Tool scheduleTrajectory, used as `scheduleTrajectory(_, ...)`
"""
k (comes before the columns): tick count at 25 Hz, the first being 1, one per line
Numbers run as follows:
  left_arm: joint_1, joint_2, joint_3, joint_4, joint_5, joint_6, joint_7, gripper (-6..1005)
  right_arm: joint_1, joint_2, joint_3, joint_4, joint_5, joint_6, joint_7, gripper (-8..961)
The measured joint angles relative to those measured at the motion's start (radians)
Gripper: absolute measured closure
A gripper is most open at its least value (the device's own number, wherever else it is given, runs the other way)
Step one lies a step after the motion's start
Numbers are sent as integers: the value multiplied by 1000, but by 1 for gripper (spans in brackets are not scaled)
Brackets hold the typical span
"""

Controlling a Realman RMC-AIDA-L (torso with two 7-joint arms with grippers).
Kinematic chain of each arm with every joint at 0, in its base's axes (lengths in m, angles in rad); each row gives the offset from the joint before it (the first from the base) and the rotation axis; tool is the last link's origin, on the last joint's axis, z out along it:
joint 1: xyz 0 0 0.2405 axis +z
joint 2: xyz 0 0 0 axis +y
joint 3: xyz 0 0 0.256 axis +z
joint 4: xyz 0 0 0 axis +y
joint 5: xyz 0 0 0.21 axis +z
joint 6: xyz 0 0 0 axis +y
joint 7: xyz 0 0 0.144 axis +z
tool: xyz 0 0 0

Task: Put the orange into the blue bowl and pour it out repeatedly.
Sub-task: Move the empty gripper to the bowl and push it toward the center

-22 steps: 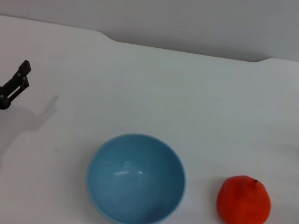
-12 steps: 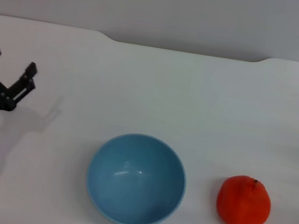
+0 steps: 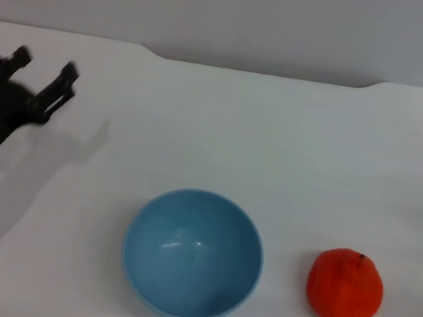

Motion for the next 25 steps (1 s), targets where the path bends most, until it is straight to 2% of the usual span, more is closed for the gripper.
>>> scheduleTrajectory(4,-67,13,13,123,68,-230,-162,204,1,0,0,0,0,1,0,486)
scheduleTrajectory(8,-122,21,8,284,274,-431,-320,203,1,0,0,8,0,1,0,486)
scheduleTrajectory(9,-137,26,5,377,414,-500,-465,203,1,0,0,9,0,1,0,486)
scheduleTrajectory(10,-137,26,5,377,414,-500,-465,203,1,0,0,9,0,1,0,486)
scheduleTrajectory(12,-144,34,4,468,560,-539,-620,203,2,0,0,9,0,1,0,486)
scheduleTrajectory(14,-145,53,2,573,733,-548,-817,203,3,1,0,9,0,1,0,486)
scheduleTrajectory(17,-142,91,-5,724,972,-506,-1103,203,3,1,0,9,0,1,0,486)
scheduleTrajectory(20,-153,118,-69,849,1264,-374,-1395,203,3,1,0,9,0,1,0,485)
scheduleTrajectory(22,-178,117,-154,916,1478,-238,-1575,202,4,1,0,9,0,1,0,485)
scheduleTrajectory(25,-222,84,-285,1024,1817,20,-1830,202,5,0,0,9,0,1,0,485)
